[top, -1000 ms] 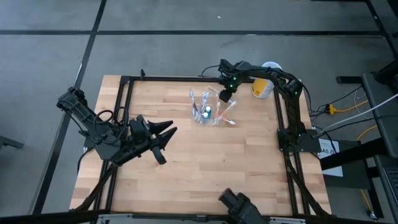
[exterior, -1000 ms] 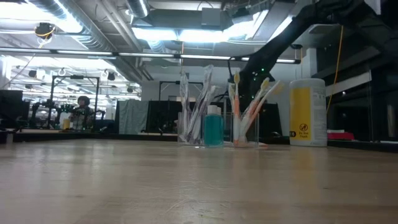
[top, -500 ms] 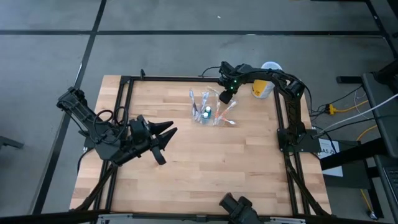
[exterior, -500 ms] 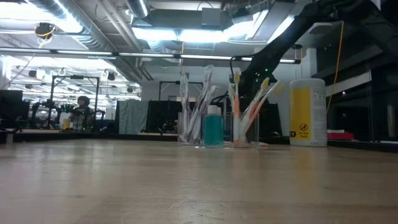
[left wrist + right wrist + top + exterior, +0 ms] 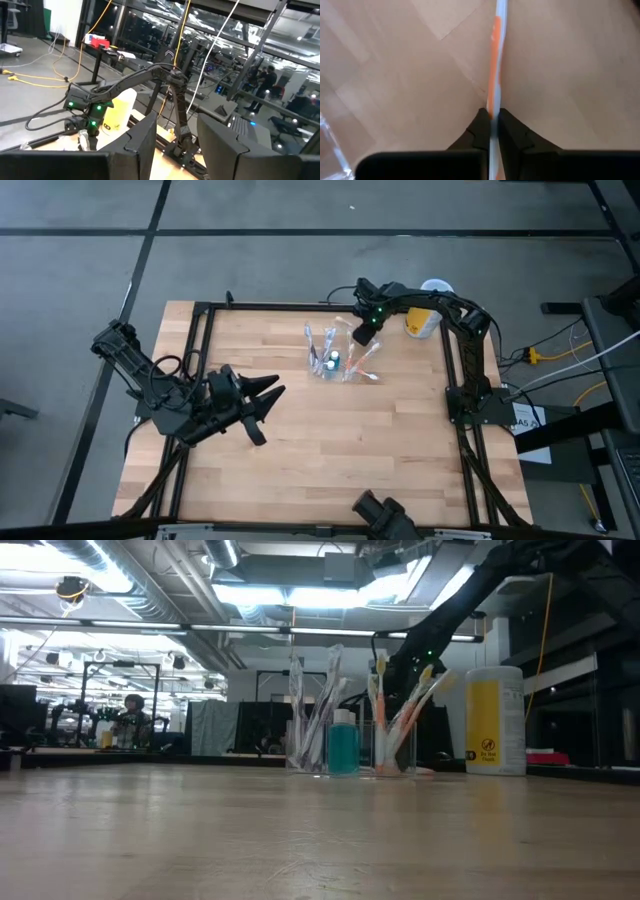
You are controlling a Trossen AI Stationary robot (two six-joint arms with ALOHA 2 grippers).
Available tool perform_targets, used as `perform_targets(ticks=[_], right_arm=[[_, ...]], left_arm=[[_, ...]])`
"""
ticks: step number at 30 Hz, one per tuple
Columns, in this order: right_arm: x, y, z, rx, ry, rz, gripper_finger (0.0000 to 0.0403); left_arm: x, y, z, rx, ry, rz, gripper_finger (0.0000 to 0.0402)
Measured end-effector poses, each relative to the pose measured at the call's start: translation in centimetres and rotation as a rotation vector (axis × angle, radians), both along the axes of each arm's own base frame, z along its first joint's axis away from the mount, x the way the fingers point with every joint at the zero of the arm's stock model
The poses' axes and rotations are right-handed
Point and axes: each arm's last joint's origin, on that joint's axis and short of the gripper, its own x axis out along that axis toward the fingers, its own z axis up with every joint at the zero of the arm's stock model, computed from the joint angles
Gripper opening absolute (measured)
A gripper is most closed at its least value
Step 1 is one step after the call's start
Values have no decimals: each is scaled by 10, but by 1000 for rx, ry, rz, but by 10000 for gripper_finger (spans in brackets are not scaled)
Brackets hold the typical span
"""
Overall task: Pick & Place toothbrushing station
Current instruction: Put the orange toothbrush into the right section of the transparent organizer
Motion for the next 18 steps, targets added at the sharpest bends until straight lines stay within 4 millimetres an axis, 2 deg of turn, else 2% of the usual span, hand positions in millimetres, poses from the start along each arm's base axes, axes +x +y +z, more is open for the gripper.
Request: perform_targets(ticks=[6, 13, 18], right_arm=[[-6, 8, 19, 21, -19, 2, 16], [-14, 17, 84, -88, -167, -14, 16], [-27, 35, 133, -120, -294, -29, 16]], left_arm=[[0, 0, 0, 11, 9, 13, 136], [0, 1, -1, 43, 35, 24, 136], [-1, 1, -3, 54, 58, 73, 136]])
